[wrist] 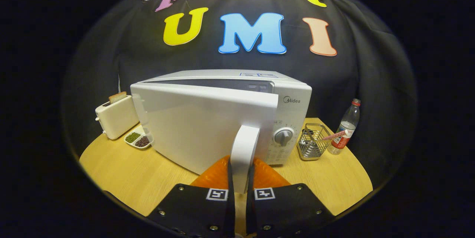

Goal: Open the microwave, put the food inside, and close the microwave door.

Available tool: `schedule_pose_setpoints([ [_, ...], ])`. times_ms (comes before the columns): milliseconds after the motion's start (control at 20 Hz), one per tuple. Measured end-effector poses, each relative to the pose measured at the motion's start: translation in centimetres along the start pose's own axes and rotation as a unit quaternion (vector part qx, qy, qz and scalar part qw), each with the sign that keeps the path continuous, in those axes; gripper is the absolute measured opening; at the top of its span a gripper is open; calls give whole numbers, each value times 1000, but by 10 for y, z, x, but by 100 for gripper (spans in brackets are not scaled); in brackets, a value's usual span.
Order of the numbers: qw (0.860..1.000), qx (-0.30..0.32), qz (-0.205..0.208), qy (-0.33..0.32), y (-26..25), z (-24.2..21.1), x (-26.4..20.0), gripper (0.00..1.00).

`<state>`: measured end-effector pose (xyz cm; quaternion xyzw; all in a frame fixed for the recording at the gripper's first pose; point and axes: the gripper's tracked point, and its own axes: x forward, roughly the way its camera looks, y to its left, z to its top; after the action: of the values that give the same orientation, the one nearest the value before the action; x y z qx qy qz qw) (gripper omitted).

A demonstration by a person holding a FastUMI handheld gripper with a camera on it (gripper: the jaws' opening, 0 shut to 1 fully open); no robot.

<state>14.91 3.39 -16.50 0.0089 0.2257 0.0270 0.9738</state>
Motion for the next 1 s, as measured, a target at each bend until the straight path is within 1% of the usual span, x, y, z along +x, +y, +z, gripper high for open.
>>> schedule_pose_setpoints([
  [100, 1000, 4, 6, 4, 11, -6, -18, 13],
  [250, 1000, -8, 9, 9, 28, -16, -36, 20],
  [350, 1000, -18, 12, 7, 41, -22, -50, 21],
  [600, 999, -37, 28, 10, 74, -33, -78, 22],
  [750, 999, -42, 29, 8, 91, -35, -90, 22],
  [1000, 999, -39, 38, 2, 120, -38, -109, 22],
])
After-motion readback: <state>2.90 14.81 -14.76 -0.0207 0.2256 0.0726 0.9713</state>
